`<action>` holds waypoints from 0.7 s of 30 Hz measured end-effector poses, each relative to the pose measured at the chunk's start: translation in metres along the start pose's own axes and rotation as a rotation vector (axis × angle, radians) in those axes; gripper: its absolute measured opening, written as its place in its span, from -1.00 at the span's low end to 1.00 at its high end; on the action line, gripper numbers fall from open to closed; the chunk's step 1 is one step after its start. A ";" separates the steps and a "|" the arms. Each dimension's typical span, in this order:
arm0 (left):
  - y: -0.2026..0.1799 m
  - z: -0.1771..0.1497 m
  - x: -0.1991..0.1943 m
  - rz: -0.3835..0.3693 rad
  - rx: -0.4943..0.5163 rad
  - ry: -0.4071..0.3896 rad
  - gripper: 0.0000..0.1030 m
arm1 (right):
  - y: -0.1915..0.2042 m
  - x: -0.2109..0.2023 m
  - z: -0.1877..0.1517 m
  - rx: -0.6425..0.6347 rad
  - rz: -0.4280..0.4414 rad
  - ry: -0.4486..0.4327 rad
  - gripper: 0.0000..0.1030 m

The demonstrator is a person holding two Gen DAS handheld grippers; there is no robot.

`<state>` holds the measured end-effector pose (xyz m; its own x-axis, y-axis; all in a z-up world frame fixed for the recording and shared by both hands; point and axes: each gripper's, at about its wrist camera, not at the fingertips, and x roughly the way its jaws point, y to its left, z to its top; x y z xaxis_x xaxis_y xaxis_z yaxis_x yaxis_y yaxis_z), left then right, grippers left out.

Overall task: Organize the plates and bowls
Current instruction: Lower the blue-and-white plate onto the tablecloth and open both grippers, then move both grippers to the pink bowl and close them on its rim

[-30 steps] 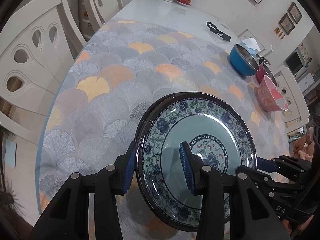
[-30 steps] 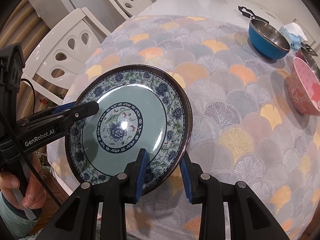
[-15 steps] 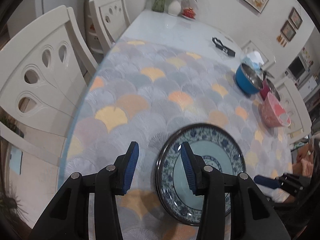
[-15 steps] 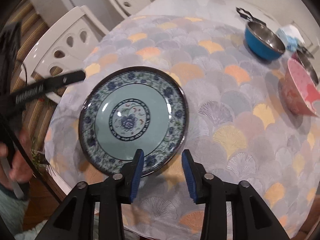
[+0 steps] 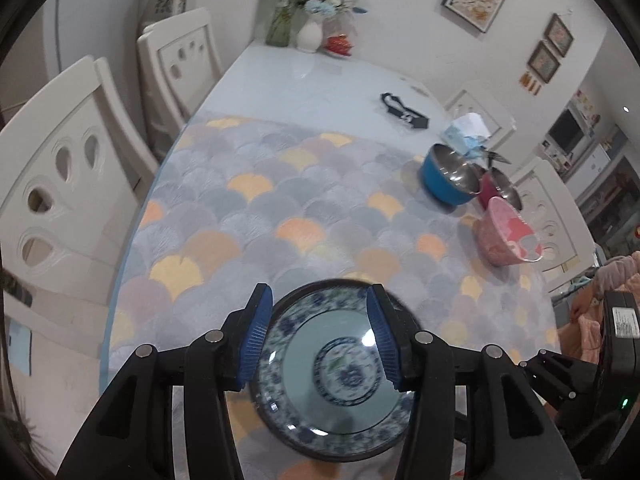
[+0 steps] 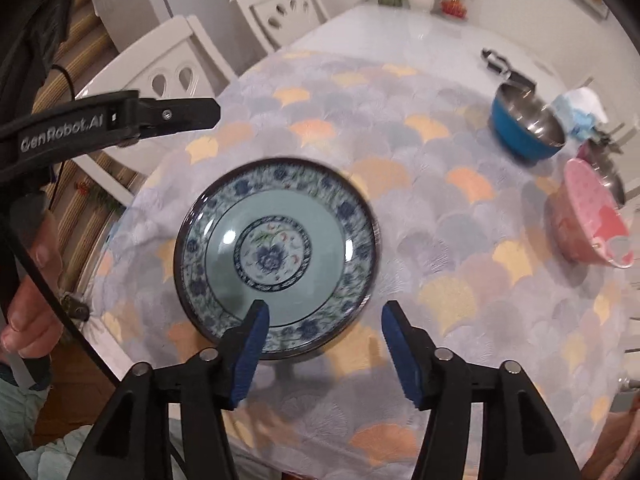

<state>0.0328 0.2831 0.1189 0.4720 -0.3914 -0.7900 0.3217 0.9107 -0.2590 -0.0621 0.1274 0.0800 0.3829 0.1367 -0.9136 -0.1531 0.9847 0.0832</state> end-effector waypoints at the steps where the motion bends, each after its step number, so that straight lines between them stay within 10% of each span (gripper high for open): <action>1: -0.005 0.003 0.000 -0.007 0.007 -0.005 -0.09 | -0.002 -0.001 -0.002 0.003 -0.009 -0.005 0.16; 21: -0.148 0.050 0.002 -0.025 0.210 -0.025 0.27 | -0.160 -0.066 -0.008 0.309 -0.055 -0.127 0.18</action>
<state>0.0276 0.1405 0.1833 0.4809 -0.4186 -0.7704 0.4965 0.8542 -0.1542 -0.0702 -0.0401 0.1235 0.4962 0.0754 -0.8649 0.1469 0.9746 0.1692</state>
